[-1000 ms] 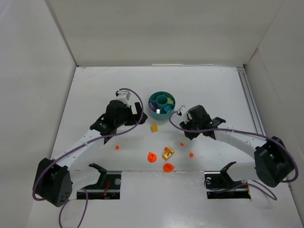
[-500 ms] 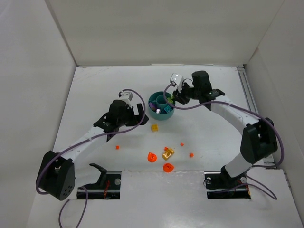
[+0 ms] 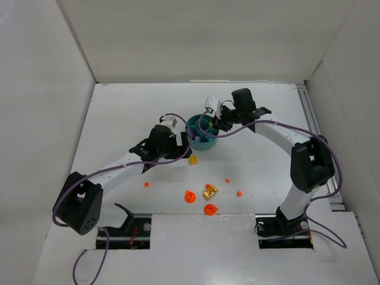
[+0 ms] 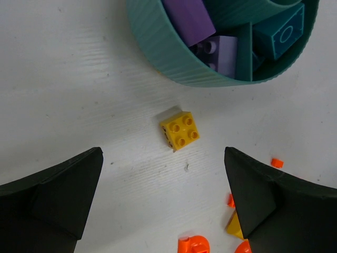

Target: Sort the legos into containers by color

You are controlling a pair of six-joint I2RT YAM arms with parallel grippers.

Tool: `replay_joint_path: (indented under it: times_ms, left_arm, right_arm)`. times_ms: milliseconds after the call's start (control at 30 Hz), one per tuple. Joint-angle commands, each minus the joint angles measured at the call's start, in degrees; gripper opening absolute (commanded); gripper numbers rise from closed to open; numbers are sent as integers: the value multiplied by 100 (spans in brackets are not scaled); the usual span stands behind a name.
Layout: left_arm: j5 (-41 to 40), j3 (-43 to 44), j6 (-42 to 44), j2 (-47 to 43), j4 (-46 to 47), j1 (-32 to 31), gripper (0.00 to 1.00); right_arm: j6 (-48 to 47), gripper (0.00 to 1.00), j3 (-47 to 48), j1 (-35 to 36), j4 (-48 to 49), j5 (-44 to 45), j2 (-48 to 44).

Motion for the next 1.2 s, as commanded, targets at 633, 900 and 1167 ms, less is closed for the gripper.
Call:
replay_joint_path:
  times_ms: [633, 900, 1167]
  left_arm:
    - [-1722, 998, -633, 730, -371, -1355, 94]
    - [-2496, 1358, -1142, 1564, -925, -1805, 81]
    - [-2549, 1745, -1326, 2102, -1119, -1805, 65]
  right_arm:
    - [716, 68, -58, 141, 14, 1344, -925]
    - [1586, 68, -787, -236, 172, 2270, -2278]
    - [1745, 69, -1156, -606, 181, 2271, -2833]
